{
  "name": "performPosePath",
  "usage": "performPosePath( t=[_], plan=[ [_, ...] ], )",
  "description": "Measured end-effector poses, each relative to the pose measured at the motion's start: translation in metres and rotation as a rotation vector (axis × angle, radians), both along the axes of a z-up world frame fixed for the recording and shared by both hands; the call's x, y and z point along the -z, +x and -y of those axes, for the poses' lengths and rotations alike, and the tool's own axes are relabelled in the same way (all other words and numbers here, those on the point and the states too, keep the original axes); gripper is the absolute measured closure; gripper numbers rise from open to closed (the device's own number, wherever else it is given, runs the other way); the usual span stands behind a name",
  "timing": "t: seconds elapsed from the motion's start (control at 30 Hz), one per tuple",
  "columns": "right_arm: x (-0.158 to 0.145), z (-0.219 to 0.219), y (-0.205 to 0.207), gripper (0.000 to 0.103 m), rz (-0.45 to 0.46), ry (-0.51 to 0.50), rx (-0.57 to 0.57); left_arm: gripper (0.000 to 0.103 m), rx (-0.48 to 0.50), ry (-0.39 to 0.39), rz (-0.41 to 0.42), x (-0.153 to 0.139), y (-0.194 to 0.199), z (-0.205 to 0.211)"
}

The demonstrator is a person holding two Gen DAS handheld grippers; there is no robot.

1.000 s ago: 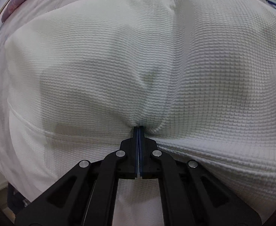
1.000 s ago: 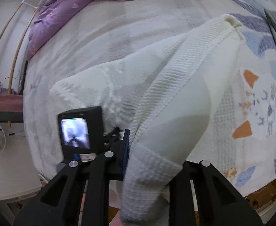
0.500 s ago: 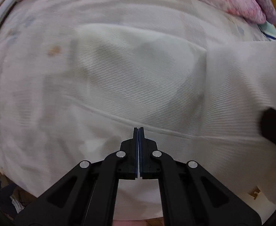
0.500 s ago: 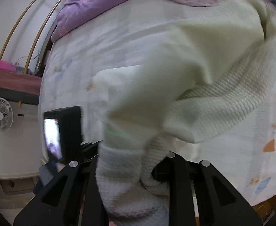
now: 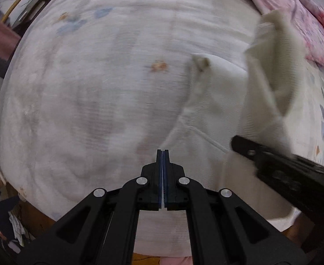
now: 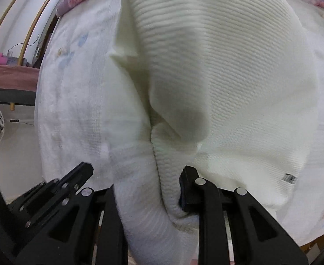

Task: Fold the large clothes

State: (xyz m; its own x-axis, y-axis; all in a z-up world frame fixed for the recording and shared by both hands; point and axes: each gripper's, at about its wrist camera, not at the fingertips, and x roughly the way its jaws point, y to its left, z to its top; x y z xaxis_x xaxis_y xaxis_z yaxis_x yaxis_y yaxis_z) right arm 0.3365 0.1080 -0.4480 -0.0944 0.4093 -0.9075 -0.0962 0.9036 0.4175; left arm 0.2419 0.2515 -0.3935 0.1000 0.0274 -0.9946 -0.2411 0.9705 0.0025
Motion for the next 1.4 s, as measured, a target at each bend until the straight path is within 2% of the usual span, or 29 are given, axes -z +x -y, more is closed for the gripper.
performPosePath(
  t=[0.03, 0.07, 0.1, 0.13, 0.17, 0.27, 0.33, 0.4, 0.47, 0.5, 0.53, 0.57, 0.63, 0.67, 0.7, 0.73, 0.8, 0.87, 0.9, 0.93, 0.97, 1.07, 1.13, 1.23, 1.37, 1.4],
  plan=[
    [0.008, -0.005, 0.003, 0.076, -0.041, 0.009, -0.015, 0.102, -0.013, 0.003, -0.002, 0.000, -0.003, -0.007],
    [0.015, -0.006, 0.009, 0.065, -0.114, 0.055, 0.000, 0.102, -0.030, 0.009, -0.011, 0.001, -0.007, -0.014],
    [0.014, -0.003, 0.013, 0.057, -0.148, 0.105, 0.026, 0.102, -0.039, 0.013, -0.021, 0.008, -0.004, -0.015],
    [0.010, 0.002, 0.016, 0.041, -0.166, 0.178, 0.054, 0.102, -0.050, 0.011, -0.031, 0.010, -0.008, -0.019],
    [0.005, 0.005, 0.019, 0.029, -0.165, 0.219, 0.063, 0.102, -0.055, 0.009, -0.033, 0.011, -0.012, -0.021],
    [-0.015, 0.024, 0.027, 0.024, -0.129, 0.262, 0.068, 0.102, -0.075, -0.031, -0.041, 0.009, -0.024, -0.028],
    [-0.026, 0.047, 0.029, 0.023, -0.097, 0.240, 0.103, 0.093, -0.094, -0.107, -0.035, 0.009, -0.026, -0.025],
    [-0.034, 0.069, 0.030, 0.021, -0.077, 0.217, 0.140, 0.057, -0.094, -0.202, -0.014, 0.009, -0.026, -0.016],
    [-0.036, 0.089, 0.028, 0.020, -0.070, 0.202, 0.176, 0.047, -0.091, -0.268, 0.005, 0.011, -0.021, -0.002],
    [-0.034, 0.101, 0.026, 0.020, -0.080, 0.192, 0.202, 0.029, -0.088, -0.337, 0.012, 0.015, -0.019, 0.005],
    [-0.032, 0.110, 0.021, 0.019, -0.087, 0.187, 0.222, 0.021, -0.087, -0.390, 0.010, 0.023, -0.018, 0.012],
    [-0.031, 0.114, 0.020, 0.020, -0.092, 0.183, 0.244, 0.020, -0.089, -0.396, -0.022, 0.033, -0.017, 0.019],
    [-0.028, 0.130, 0.014, 0.020, -0.095, 0.175, 0.276, 0.022, -0.083, -0.389, -0.101, 0.053, -0.017, 0.030],
    [-0.027, 0.136, 0.012, 0.020, -0.093, 0.163, 0.286, 0.044, -0.086, -0.402, -0.136, 0.066, -0.019, 0.037],
    [-0.027, 0.141, 0.011, 0.020, -0.088, 0.140, 0.295, 0.083, -0.086, -0.386, -0.144, 0.073, -0.024, 0.041],
    [-0.027, 0.143, 0.012, 0.020, -0.082, 0.116, 0.293, 0.088, -0.071, -0.373, -0.145, 0.078, -0.028, 0.045],
    [-0.029, 0.139, 0.015, 0.026, -0.048, 0.094, 0.268, 0.090, -0.070, -0.378, -0.102, 0.074, -0.034, 0.044],
    [-0.032, 0.130, 0.023, 0.050, -0.029, 0.086, 0.234, 0.090, -0.130, -0.425, -0.065, 0.061, -0.042, 0.032],
    [-0.035, 0.125, 0.029, 0.056, -0.005, 0.077, 0.215, 0.090, -0.170, -0.451, -0.047, 0.050, -0.047, 0.023],
    [-0.041, 0.119, 0.036, 0.068, 0.036, 0.049, 0.189, 0.090, -0.188, -0.465, -0.029, 0.040, -0.051, 0.016],
    [-0.044, 0.115, 0.042, 0.075, 0.074, 0.022, 0.164, 0.090, -0.192, -0.466, -0.017, 0.033, -0.053, 0.013],
    [-0.043, 0.098, 0.063, 0.078, 0.129, 0.007, 0.122, 0.090, -0.187, -0.402, 0.016, 0.014, -0.058, 0.005],
    [-0.033, 0.088, 0.077, 0.078, 0.127, 0.013, 0.112, 0.090, -0.208, -0.378, 0.010, 0.022, -0.058, 0.001],
    [-0.006, 0.058, 0.104, 0.078, 0.124, 0.013, 0.081, 0.090, -0.288, -0.390, -0.064, 0.066, -0.056, -0.009],
    [0.053, 0.027, 0.136, 0.080, 0.076, -0.101, 0.040, 0.086, -0.314, -0.391, -0.078, 0.107, -0.044, -0.012],
    [0.069, 0.025, 0.143, 0.080, 0.068, -0.102, 0.054, 0.084, -0.326, -0.399, -0.070, 0.115, -0.042, -0.014]
  ],
)
